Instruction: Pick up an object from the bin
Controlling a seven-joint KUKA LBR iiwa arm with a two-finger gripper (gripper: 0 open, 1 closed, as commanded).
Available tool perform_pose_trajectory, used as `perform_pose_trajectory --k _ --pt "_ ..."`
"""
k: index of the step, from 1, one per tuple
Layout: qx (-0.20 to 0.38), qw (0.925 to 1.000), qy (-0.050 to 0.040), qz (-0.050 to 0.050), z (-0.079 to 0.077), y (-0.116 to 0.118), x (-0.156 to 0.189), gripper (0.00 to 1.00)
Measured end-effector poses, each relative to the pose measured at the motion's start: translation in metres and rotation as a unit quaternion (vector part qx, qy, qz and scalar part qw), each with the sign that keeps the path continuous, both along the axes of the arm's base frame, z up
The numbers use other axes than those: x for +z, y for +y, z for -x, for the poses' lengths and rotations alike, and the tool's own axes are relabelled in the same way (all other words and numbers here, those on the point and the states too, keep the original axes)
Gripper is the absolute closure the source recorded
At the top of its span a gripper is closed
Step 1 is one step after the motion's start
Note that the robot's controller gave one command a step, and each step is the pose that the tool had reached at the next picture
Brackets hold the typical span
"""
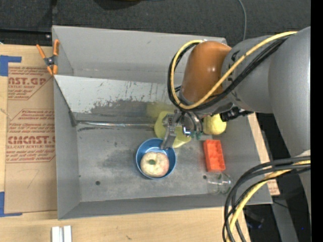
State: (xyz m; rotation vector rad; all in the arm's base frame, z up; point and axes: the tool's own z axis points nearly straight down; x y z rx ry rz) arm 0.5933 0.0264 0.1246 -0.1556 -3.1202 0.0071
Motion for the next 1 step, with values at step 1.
perform_pose_trajectory --k 1 --pt "0.000 1.0000 0.0016 0.000 0.0007 0.0001 0.0131 1.00"
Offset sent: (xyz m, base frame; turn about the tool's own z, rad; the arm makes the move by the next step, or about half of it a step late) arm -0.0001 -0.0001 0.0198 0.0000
